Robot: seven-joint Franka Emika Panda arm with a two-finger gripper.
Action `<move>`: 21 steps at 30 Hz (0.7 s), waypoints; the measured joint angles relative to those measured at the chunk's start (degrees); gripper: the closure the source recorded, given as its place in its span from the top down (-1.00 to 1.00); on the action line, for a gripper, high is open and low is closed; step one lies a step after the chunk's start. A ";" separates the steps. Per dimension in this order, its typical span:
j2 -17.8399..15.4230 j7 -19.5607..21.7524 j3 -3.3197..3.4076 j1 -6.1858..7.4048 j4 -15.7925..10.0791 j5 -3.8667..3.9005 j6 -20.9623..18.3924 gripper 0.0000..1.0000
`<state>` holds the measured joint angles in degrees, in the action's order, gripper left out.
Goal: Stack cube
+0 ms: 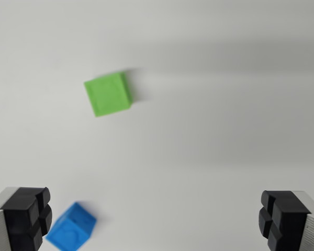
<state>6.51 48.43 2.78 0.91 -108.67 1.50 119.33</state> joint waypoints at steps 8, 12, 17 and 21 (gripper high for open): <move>-3.16 6.46 -0.57 1.36 -8.10 0.11 3.77 1.00; -3.23 7.98 -0.64 1.53 -8.77 0.13 4.60 1.00; -4.07 10.20 -0.73 1.84 -11.18 0.18 5.89 1.00; -4.71 11.93 -0.90 2.21 -12.86 0.22 6.85 1.00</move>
<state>1.80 60.37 1.88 3.12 -121.53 1.72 126.18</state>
